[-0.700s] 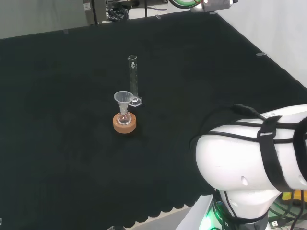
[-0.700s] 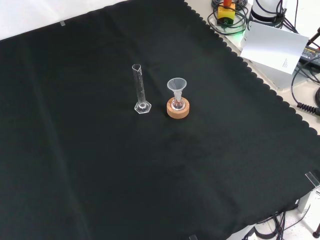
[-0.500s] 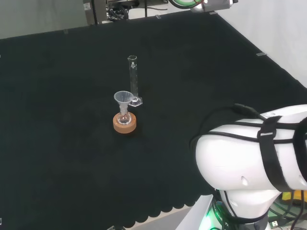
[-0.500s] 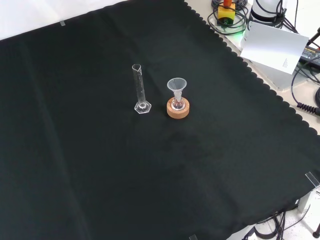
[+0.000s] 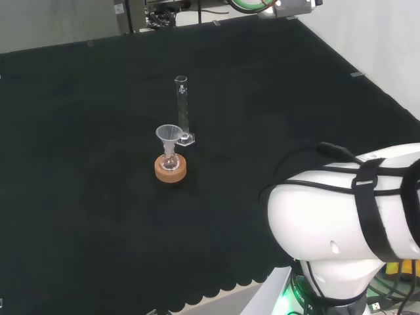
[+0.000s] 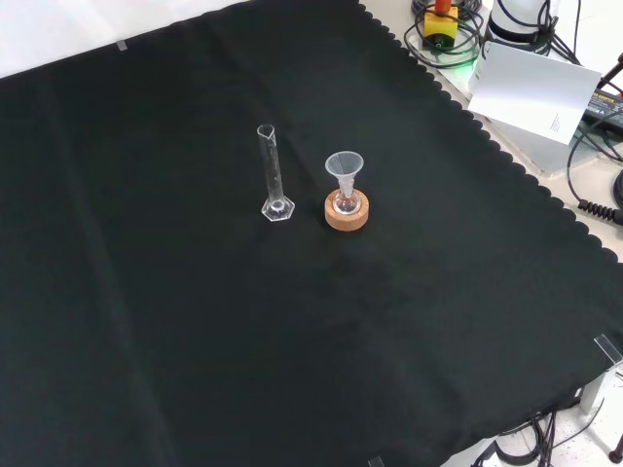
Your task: Pick up the graduated cylinder.
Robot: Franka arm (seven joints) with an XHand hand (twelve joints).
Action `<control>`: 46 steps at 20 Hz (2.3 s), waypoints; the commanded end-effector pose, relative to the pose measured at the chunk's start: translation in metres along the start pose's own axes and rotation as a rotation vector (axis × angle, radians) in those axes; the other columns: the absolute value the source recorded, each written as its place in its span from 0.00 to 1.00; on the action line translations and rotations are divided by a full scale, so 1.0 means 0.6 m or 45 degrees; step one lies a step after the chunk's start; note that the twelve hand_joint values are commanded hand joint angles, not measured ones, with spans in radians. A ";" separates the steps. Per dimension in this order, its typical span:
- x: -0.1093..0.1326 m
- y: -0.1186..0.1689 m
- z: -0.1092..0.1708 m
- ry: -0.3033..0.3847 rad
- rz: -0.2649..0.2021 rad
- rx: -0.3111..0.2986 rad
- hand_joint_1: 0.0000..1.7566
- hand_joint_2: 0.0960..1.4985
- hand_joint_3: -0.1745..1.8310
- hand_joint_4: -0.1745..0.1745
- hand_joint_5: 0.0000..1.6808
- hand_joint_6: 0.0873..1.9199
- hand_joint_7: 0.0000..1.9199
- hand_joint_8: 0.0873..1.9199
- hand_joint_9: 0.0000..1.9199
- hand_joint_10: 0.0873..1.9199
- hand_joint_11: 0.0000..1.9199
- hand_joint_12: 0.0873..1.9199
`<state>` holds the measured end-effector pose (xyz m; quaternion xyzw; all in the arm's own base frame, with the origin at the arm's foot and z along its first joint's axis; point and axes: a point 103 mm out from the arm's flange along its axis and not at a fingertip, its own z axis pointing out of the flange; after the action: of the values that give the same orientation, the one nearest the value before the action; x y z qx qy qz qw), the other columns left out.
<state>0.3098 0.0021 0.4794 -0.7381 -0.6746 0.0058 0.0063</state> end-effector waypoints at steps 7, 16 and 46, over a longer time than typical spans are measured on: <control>-0.034 0.077 0.077 0.105 0.070 0.009 0.10 0.79 0.26 0.46 0.10 0.00 0.00 0.19 0.07 0.34 0.01 0.73; -0.090 0.215 0.228 0.258 -0.075 -0.011 0.13 0.78 0.24 0.44 0.11 0.00 0.00 0.21 0.08 0.34 0.00 0.73; -0.061 0.275 0.545 0.638 -0.484 0.047 0.39 0.58 0.25 0.35 0.27 0.00 0.16 0.31 0.26 0.29 0.15 0.68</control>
<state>0.4622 -0.0855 0.2998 -0.6312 -0.7653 -0.1091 0.0631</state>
